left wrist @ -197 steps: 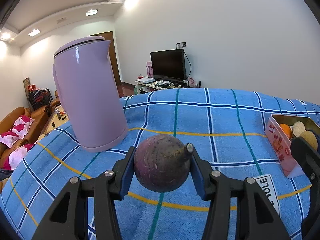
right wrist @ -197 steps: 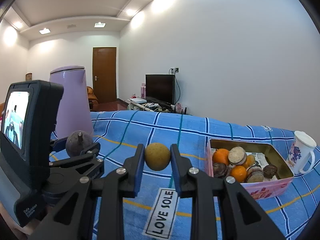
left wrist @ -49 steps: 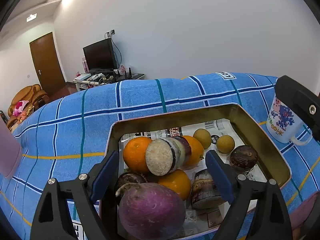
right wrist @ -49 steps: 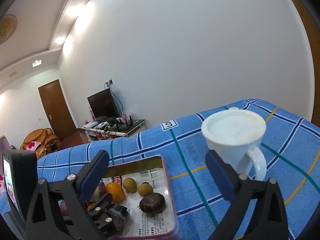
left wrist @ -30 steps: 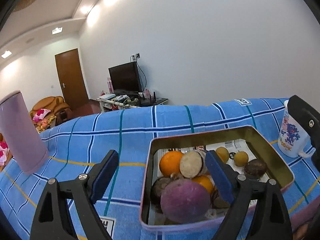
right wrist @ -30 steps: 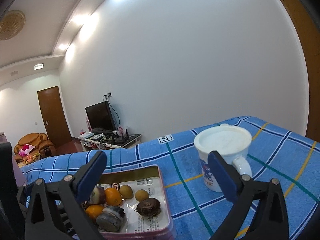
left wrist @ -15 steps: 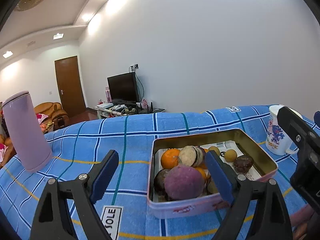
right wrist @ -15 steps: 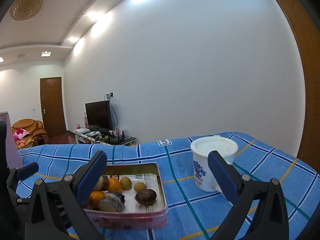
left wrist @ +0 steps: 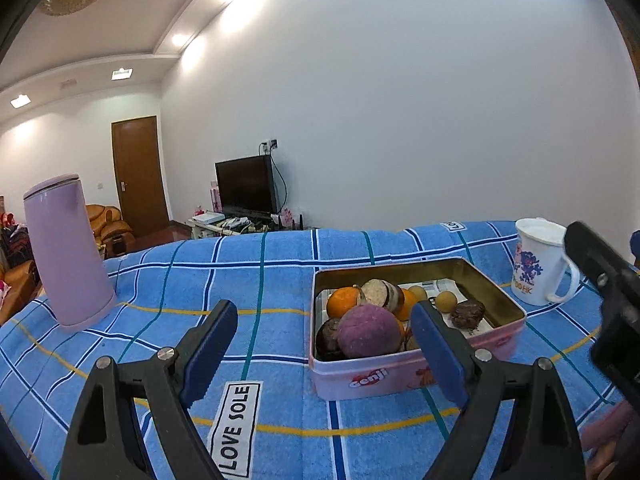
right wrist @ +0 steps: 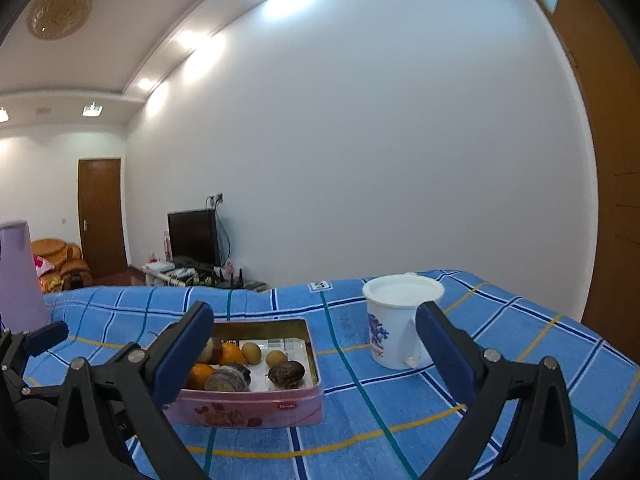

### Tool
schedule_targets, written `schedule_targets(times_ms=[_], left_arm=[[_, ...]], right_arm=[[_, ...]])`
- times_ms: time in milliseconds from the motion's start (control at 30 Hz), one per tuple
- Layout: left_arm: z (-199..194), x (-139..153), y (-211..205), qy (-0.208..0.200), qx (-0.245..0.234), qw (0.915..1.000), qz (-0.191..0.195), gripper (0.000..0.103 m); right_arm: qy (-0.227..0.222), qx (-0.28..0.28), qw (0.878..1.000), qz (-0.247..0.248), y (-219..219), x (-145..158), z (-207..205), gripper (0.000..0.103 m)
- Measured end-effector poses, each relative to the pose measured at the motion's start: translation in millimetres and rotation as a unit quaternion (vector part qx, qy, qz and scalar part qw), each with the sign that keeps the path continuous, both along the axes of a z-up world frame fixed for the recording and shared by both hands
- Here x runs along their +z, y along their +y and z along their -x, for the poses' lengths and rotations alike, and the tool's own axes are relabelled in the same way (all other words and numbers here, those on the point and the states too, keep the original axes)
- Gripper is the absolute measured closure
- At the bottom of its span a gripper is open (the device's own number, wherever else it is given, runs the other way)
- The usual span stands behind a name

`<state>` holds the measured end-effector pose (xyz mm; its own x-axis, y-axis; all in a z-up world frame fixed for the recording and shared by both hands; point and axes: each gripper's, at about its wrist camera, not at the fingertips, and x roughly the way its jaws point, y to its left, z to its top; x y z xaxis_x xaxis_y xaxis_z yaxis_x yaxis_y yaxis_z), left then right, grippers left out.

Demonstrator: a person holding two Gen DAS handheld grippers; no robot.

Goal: Organize fruits

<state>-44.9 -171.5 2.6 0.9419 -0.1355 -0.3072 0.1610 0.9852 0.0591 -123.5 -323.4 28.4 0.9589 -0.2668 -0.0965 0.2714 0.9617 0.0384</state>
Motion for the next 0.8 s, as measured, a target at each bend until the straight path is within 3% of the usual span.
schedule_targets(times_ms=[267, 800], left_arm=[[14.0, 0.3, 4.1, -0.014, -0.006, 0.9999, 0.001, 0.013], [19.0, 0.6, 4.5, -0.018, -0.006, 0.9998, 0.002, 0.013]], right_arm=[[-0.044, -0.006, 0.999, 0.003, 6.0, 2.2, 30.1, 0.000], [-0.044, -0.010, 0.999, 0.012, 8.9, 1.6, 31.6, 0.000]])
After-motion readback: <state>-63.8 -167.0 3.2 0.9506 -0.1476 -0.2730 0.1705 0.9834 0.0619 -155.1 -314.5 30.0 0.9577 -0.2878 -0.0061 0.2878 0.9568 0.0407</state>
